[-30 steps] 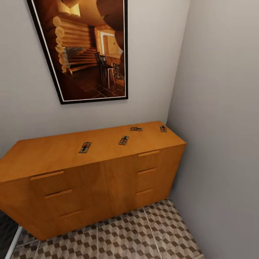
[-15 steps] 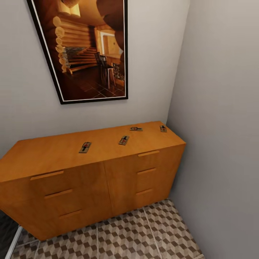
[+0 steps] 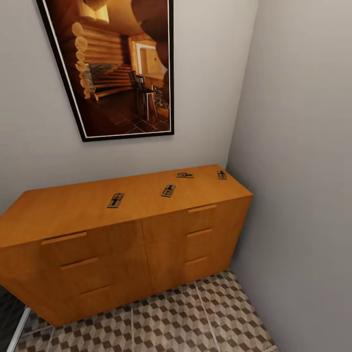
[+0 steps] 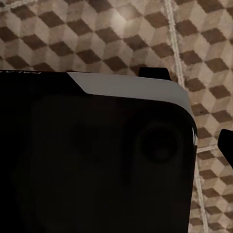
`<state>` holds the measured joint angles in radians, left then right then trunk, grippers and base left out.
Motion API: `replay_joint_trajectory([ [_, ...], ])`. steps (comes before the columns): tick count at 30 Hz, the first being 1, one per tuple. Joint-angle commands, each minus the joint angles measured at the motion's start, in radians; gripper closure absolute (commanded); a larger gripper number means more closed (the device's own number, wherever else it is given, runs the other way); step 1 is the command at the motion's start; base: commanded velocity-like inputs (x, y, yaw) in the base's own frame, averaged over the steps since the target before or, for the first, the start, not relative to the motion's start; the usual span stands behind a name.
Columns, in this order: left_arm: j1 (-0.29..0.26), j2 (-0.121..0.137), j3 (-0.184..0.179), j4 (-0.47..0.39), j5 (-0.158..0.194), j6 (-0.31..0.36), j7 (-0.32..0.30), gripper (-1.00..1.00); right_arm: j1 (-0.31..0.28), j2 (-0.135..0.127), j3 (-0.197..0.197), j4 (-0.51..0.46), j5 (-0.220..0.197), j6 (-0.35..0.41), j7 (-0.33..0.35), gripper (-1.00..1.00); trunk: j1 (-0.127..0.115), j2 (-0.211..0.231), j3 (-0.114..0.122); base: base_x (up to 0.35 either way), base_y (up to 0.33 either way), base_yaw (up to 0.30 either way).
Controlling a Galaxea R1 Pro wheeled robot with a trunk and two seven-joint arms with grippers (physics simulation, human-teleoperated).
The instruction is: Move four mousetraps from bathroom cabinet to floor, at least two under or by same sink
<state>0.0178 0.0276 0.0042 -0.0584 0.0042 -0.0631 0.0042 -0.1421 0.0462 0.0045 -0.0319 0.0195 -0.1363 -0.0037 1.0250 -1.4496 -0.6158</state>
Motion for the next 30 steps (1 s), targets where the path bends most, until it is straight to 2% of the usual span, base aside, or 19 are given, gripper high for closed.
replay_joint_trajectory([
  [1, 0.001, 0.000, 0.000, -0.002, 0.000, -0.001, 0.000, -1.00, -0.001, 0.000, 0.000, 0.001, 0.002, -0.003, 0.000, -1.00, 0.000, 0.000, -0.001, 0.000, 0.000, 0.000],
  [30, 0.001, 0.002, -0.001, -0.004, 0.000, -0.001, 0.000, -1.00, -0.001, -0.005, -0.008, 0.001, -0.006, -0.001, 0.002, -1.00, 0.000, 0.000, -0.001, 0.000, 0.000, 0.000],
])
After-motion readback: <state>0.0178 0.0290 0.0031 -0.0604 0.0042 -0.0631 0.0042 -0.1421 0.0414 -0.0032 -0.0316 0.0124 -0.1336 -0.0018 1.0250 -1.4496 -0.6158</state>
